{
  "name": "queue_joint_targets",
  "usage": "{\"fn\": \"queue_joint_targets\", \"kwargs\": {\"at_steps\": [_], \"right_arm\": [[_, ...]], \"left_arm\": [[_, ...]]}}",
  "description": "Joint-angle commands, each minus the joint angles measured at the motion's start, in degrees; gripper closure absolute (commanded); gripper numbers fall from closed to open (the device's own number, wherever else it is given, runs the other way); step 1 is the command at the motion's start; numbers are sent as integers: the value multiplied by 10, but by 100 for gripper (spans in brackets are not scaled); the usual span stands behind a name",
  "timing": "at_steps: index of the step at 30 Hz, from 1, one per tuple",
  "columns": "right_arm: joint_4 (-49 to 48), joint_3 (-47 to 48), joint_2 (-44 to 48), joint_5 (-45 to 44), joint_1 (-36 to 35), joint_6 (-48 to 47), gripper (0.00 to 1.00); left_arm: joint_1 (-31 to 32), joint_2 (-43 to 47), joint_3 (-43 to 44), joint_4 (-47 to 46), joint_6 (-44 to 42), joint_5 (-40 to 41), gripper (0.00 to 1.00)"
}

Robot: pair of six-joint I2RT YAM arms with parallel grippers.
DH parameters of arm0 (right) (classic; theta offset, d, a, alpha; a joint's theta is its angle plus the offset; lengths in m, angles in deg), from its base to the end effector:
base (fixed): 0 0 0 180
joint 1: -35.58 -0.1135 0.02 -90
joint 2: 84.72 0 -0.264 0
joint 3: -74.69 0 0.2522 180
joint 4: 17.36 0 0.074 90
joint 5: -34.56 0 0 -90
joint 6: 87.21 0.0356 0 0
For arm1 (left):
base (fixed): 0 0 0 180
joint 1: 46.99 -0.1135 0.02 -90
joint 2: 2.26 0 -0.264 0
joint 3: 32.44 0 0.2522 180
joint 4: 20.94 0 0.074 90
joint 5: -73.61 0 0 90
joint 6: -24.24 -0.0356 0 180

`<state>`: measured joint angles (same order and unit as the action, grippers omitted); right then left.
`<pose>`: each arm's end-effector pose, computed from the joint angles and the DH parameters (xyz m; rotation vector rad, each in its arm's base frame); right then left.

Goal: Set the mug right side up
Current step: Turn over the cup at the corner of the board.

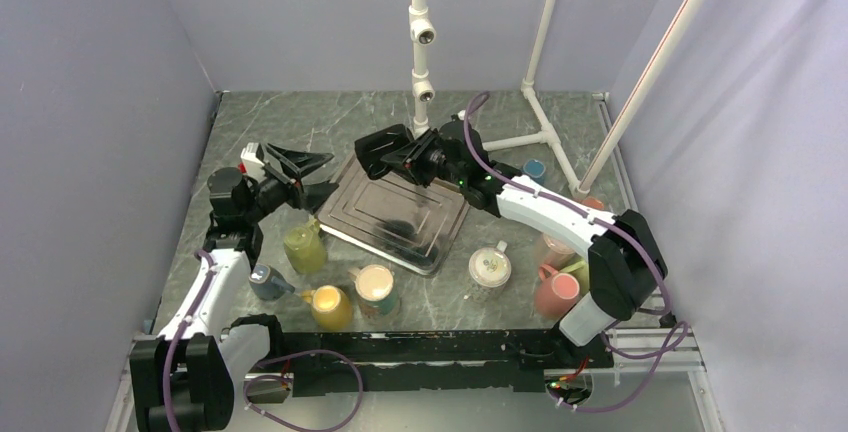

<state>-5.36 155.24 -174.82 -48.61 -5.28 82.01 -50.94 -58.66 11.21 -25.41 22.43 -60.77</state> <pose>0.2777 0.2458 0.2955 0.6563 2.1662 1.4003 0.2195 -0.0098 0.2634 -0.9028 1.8001 -1.6763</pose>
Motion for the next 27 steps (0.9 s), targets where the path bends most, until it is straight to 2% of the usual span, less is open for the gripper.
{"fn": "queue_joint_targets", "kwargs": {"at_steps": [1, 4, 8, 15, 21, 27], "right_arm": [[-132, 38, 5, 26, -5, 28, 100], [-141, 40, 0, 32, -5, 28, 100], [-181, 38, -13, 52, -4, 45, 100], [-215, 48, -29, 69, -5, 53, 100], [-254, 50, -45, 86, -8, 78, 100], [-273, 50, -52, 96, -11, 90, 100]], "left_arm": [[-2, 0, 20, -41, 24, -17, 8], [-1, -8, 18, -97, 68, -19, 13], [7, -25, 25, -92, 71, -12, 18], [36, -61, 23, -153, 103, -2, 21], [68, -93, 30, -169, 101, 1, 26], [80, -132, 28, -242, 135, 11, 40]]}}
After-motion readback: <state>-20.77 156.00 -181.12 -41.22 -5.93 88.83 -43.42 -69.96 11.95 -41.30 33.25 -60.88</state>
